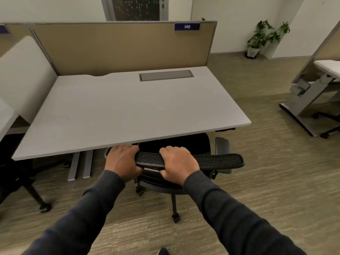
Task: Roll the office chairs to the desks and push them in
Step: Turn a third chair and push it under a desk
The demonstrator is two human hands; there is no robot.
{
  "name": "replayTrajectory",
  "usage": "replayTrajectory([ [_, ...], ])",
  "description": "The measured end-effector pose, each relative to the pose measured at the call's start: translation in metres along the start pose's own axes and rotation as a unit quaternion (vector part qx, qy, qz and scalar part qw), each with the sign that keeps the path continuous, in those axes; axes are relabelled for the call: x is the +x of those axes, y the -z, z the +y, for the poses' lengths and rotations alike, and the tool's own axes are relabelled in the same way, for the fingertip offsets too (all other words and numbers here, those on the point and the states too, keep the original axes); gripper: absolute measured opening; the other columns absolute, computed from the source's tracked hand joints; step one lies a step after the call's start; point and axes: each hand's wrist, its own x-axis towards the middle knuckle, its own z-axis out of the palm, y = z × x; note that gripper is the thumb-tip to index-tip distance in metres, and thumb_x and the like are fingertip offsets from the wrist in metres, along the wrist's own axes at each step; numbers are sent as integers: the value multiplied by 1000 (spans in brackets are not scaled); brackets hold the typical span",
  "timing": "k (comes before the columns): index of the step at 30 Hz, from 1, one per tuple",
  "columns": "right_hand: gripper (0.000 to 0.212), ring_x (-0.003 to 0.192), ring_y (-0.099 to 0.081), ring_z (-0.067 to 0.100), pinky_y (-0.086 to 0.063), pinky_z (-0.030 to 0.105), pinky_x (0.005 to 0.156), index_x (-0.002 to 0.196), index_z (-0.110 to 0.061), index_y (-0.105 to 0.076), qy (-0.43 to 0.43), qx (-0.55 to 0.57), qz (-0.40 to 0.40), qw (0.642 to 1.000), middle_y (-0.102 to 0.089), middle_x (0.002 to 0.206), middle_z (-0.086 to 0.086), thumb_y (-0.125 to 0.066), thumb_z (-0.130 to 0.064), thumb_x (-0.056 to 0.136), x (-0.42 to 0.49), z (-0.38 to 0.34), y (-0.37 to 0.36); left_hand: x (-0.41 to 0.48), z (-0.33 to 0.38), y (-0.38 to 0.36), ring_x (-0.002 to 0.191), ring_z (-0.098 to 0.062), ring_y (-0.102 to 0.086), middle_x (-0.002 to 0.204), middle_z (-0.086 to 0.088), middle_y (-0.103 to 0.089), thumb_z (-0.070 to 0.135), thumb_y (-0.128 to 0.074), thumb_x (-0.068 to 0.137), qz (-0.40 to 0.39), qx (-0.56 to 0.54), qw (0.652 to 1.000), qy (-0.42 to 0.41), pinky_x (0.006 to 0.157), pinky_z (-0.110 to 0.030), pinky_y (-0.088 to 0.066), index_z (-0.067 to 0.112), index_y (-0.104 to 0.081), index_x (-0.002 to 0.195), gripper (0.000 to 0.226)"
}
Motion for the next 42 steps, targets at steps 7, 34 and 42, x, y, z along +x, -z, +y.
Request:
replayTrajectory([
  [7,44,91,-62,31,-43,41,77,108,-12,-57,29,17,8,999,-65,100,9,-71,-43,80,51,0,-6,30,-33,6,81,-14,-55,80,12,-56,45,-73,69,10,17,999,27,85,-35,-43,30,-62,92,29],
  [34,56,104,-57,24,-43,39,92,129,-21,-52,-40,9,14,999,-62,114,1,-66,-46,80,124,26,-12,98,-48,10,85,-24,-59,89,-1,-63,50,-61,72,56,70,996,24,81,-39,-39,20,-59,94,37],
  [42,91,154,-5,29,-6,50,124,159,-18,-14,-111,10,87,990,-11,166,11,-59,-55,89,42,-21,-30,46,-50,-9,138,-32,-34,148,-12,-42,51,-59,74,122,-3,992,-37,118,-50,-15,15,-35,148,85],
])
